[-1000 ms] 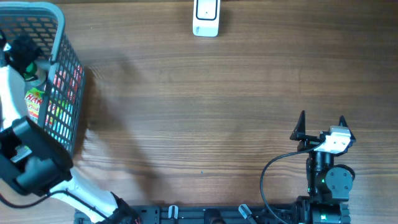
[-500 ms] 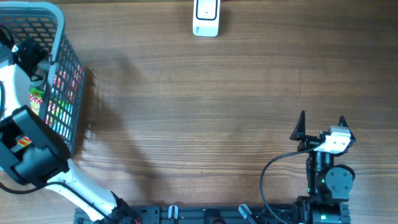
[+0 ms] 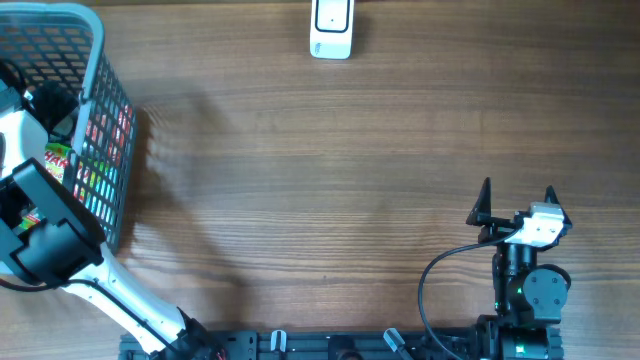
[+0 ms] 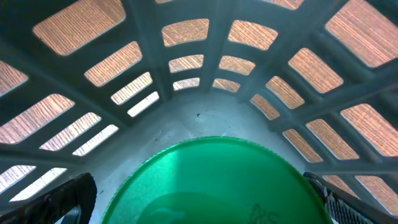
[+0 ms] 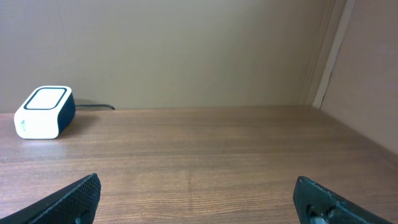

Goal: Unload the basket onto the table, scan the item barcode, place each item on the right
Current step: 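Grasp the green-capped jar with the left gripper and lift it out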

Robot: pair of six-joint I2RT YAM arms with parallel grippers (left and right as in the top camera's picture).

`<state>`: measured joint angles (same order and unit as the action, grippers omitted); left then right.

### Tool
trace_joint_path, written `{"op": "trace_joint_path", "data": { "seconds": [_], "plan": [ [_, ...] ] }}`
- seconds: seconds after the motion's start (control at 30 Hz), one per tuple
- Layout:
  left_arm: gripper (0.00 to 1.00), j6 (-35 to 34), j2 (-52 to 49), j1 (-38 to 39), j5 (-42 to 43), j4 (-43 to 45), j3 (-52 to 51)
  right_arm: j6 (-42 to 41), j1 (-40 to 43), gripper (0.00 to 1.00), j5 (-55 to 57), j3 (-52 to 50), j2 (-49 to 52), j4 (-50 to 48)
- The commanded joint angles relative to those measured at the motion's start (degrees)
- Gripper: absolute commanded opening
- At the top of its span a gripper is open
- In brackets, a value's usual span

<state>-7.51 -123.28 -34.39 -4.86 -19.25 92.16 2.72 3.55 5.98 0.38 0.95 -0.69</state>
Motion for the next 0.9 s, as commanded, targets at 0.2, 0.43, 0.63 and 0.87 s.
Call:
{"op": "trace_joint_path", "data": {
  "seconds": [0.2, 0.43, 0.63, 0.87],
  "plan": [
    [0.93, 1.1, -2.9, 0.2, 2.3, 2.5, 0.0, 0.3, -0.2, 1.0, -0.9, -0.1, -0.4, -0.2],
    [0.74, 1.1, -2.1, 0.3, 2.3, -0.9, 0.1, 0.3, -0.2, 1.0, -0.9, -0.1, -0.4, -0.2],
    [0.67, 1.1, 10.1, 0.2, 2.3, -3.7, 0.1, 0.3, -0.2, 1.0, -0.9, -0.1, -0.4, -0.2],
    [0.59, 0.8, 15.0, 0.1, 2.3, -6.4, 0.0, 0.3, -0.2, 1.0, -0.9, -0.1, -0.4, -0.2]
  ]
}}
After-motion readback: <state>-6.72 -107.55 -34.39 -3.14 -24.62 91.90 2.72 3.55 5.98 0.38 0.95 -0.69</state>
